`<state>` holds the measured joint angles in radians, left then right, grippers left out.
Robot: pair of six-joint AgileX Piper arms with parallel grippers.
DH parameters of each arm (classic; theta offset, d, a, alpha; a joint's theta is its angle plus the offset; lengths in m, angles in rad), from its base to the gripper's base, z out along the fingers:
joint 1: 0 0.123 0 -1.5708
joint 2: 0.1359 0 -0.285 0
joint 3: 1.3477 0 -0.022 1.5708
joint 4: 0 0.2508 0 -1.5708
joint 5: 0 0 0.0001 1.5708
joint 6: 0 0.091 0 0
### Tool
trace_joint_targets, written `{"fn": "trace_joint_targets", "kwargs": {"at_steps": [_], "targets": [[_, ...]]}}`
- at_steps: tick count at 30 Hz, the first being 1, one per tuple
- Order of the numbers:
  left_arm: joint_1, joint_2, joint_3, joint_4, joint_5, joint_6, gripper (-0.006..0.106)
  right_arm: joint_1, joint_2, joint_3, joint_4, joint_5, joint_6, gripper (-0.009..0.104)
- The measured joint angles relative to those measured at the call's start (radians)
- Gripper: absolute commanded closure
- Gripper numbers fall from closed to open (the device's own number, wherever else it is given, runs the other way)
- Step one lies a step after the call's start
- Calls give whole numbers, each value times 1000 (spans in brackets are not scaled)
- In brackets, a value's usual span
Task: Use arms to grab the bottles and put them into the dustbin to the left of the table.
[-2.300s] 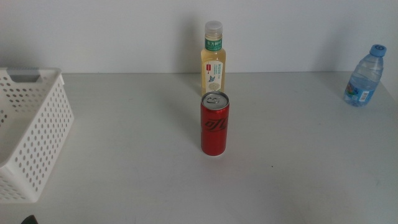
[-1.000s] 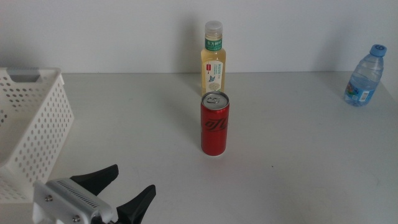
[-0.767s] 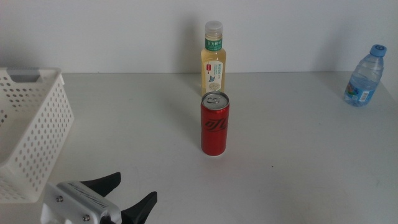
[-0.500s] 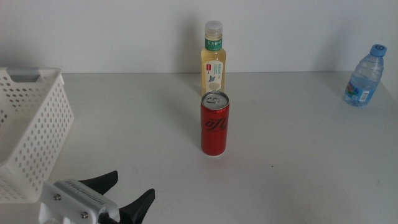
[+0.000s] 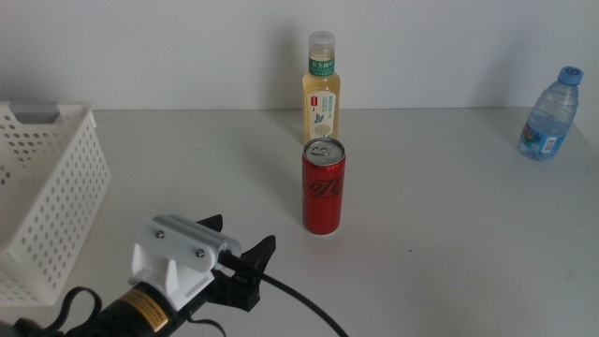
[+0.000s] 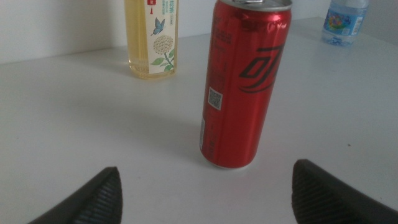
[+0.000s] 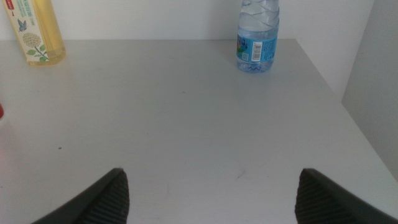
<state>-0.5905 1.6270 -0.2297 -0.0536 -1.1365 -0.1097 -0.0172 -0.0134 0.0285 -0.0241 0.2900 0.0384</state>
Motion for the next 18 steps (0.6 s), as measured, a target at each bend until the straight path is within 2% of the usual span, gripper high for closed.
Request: {"fn": "trace_joint_targets", "kwargs": {"at_steps": [8, 18], "targets": [[0, 131, -175, 22, 6, -6, 7, 0, 0, 0, 0, 0, 0, 20], [0, 235, -398, 47, 138, -6, 7, 0, 0, 0, 0, 0, 0, 20]]}}
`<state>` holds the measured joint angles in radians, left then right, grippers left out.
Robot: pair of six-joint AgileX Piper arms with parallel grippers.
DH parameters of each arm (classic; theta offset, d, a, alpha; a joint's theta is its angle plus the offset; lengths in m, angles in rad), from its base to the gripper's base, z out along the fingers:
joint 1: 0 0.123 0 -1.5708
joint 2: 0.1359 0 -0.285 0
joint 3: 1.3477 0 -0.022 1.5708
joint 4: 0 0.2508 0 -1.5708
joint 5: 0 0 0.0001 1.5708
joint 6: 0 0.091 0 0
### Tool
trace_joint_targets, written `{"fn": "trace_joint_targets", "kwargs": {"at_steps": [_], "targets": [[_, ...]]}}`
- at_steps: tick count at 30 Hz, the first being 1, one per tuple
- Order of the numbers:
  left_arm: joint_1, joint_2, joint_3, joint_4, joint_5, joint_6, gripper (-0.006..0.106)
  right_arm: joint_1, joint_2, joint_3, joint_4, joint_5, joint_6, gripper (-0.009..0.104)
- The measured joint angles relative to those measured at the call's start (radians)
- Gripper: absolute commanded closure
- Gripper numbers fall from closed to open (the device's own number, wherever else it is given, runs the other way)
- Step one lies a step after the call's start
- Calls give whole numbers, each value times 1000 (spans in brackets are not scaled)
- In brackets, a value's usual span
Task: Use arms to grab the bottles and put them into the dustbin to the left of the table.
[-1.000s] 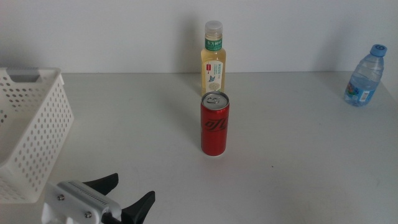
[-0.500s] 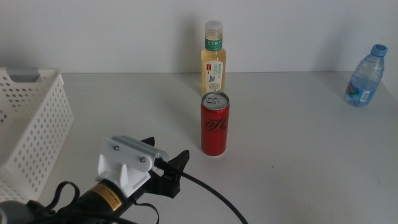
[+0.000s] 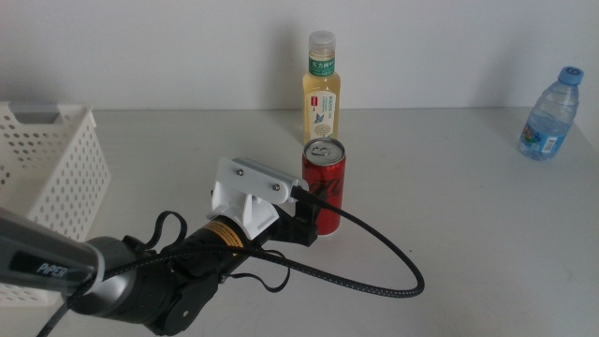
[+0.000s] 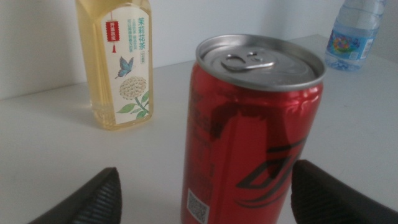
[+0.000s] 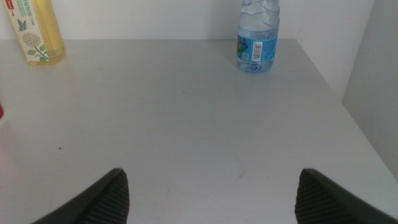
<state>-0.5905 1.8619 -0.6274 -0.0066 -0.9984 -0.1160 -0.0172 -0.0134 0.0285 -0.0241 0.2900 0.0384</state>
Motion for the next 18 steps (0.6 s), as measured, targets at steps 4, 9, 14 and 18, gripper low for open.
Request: {"fn": "trace_joint_targets", "kwargs": {"at_steps": [4, 9, 14, 18], "targets": [[0, 47, -63, 36, 20, -1, 7, 0, 0, 0, 0, 0, 0, 20], [0, 93, -123, 69, 27, -5, 7, 0, 0, 0, 0, 0, 0, 20], [0, 140, -181, 102, 43, -43, 7, 0, 0, 0, 0, 0, 0, 20], [0, 181, -219, 114, 47, -55, 7, 0, 0, 0, 0, 0, 0, 20]]}}
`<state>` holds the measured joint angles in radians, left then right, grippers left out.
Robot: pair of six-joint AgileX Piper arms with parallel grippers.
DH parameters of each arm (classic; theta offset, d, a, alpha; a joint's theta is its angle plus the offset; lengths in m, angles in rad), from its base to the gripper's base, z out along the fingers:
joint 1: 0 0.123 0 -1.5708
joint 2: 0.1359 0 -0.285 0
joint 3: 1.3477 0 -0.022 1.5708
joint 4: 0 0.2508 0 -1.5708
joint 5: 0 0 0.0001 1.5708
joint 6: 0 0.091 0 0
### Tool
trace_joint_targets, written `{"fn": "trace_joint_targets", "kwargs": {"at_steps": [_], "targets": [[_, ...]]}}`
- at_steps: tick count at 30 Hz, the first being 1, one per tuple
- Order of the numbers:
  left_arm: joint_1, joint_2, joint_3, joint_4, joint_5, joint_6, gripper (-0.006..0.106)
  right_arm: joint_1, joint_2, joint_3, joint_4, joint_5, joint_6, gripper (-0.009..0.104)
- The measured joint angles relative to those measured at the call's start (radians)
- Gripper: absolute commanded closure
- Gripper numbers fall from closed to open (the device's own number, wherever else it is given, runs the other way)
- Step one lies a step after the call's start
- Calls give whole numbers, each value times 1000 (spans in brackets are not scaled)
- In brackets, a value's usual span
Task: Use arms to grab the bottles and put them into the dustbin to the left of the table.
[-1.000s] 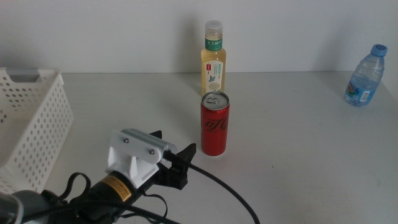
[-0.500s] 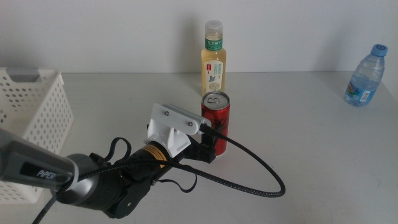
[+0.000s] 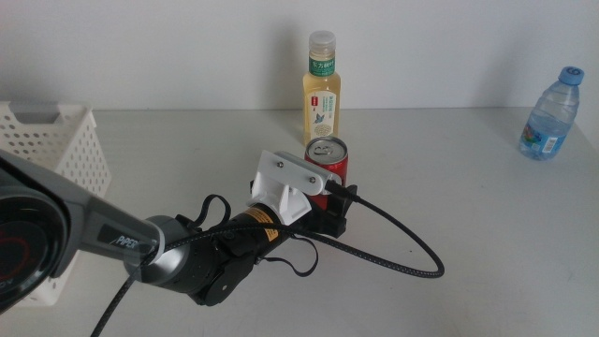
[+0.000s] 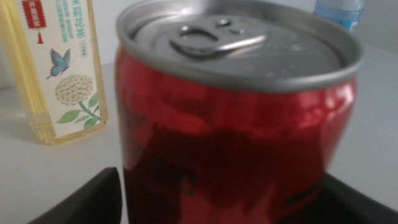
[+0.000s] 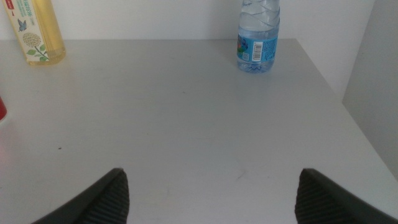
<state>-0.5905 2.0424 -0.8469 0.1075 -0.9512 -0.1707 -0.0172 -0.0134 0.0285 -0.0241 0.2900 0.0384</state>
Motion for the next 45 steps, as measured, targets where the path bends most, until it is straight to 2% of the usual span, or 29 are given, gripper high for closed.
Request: {"fn": "trace_joint_targets", "kwargs": {"at_steps": [3, 5, 17, 22, 27, 33, 37, 45], "targets": [[0, 24, -29, 1, 1, -19, 8, 0, 0, 0, 0, 0, 0, 20], [0, 36, -42, 2, 3, -28, 12, 0, 0, 0, 0, 0, 0, 20], [0, 8, -53, 44, 111, -42, 85, 0, 0, 0, 0, 0, 0, 20], [0, -84, -52, 47, 264, -42, 101, 0, 0, 0, 0, 0, 0, 20], [0, -244, -74, 34, 477, -42, 102, 0, 0, 0, 0, 0, 0, 20], [42, -384, -246, 26, 926, -42, 102, 0, 0, 0, 0, 0, 0, 20], [154, -415, -415, -8, 1243, -2, 102, 0, 0, 0, 0, 0, 0, 20], [426, -417, -737, -28, 1773, 276, 102, 0, 0, 0, 0, 0, 0, 20]]}}
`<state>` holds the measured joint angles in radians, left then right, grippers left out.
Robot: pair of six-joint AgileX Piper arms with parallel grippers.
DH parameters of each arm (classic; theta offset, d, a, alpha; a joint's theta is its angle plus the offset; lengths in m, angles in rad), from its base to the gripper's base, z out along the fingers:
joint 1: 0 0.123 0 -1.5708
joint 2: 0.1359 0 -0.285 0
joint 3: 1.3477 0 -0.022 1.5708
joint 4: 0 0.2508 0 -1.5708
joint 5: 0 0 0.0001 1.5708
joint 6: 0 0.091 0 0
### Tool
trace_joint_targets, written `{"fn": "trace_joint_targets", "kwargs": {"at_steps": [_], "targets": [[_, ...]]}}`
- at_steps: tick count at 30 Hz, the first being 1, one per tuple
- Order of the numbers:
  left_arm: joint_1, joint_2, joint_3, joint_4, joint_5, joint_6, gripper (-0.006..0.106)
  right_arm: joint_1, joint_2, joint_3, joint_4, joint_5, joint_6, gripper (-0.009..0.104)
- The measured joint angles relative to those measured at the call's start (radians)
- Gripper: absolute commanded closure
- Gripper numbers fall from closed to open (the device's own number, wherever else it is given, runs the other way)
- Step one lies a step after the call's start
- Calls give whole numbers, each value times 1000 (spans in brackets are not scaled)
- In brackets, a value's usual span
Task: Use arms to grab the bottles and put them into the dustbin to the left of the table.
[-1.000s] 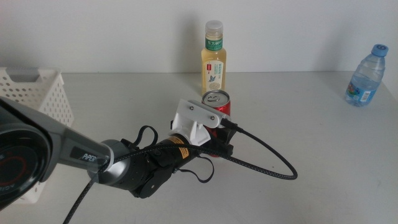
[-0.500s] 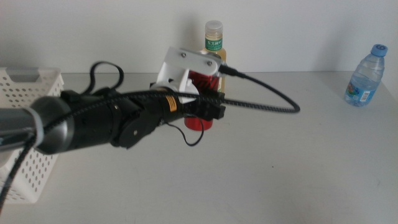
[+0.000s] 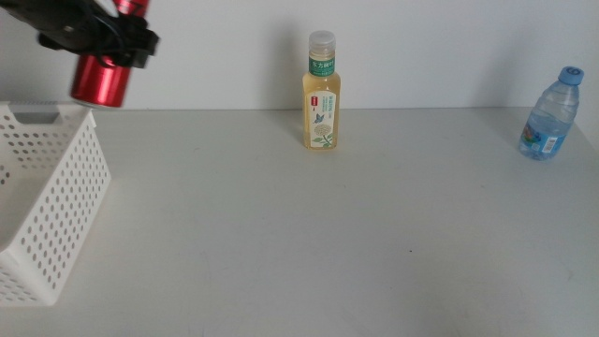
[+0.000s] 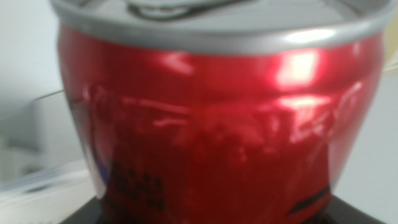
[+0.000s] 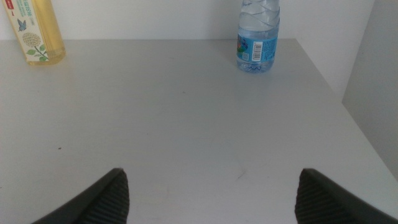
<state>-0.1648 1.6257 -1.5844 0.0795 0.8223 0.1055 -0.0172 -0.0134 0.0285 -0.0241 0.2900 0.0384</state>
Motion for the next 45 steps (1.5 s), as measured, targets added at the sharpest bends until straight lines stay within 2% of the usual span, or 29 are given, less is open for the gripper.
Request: {"fn": "trace_joint_targets", "kwargs": {"at_steps": [8, 13, 28, 32, 37, 38, 39, 40, 43, 45], "targets": [[304, -4, -108, -6, 228, 135, 102, 0, 0, 0, 0, 0, 0, 20], [414, 35, -111, -5, 304, 146, 102, 0, 0, 0, 0, 0, 0, 20], [444, 353, -113, -20, 371, 149, 102, 0, 0, 0, 0, 0, 0, 20], [444, 394, -113, -20, 371, 149, 99, 0, 0, 0, 0, 0, 0, 20], [444, 413, -113, -20, 367, 149, 82, 0, 0, 0, 0, 0, 0, 20], [444, 415, -113, -20, 365, 149, 67, 0, 0, 0, 0, 0, 0, 20], [444, 416, -113, -20, 365, 155, 29, 0, 0, 0, 0, 0, 0, 20], [444, 416, -113, -20, 367, 162, 22, 0, 0, 0, 0, 0, 0, 20], [444, 415, -119, 3, 383, 172, 7, 0, 0, 0, 0, 0, 0, 20], [444, 408, -126, 17, 390, 173, 7, 0, 0, 0, 0, 0, 0, 20]]}}
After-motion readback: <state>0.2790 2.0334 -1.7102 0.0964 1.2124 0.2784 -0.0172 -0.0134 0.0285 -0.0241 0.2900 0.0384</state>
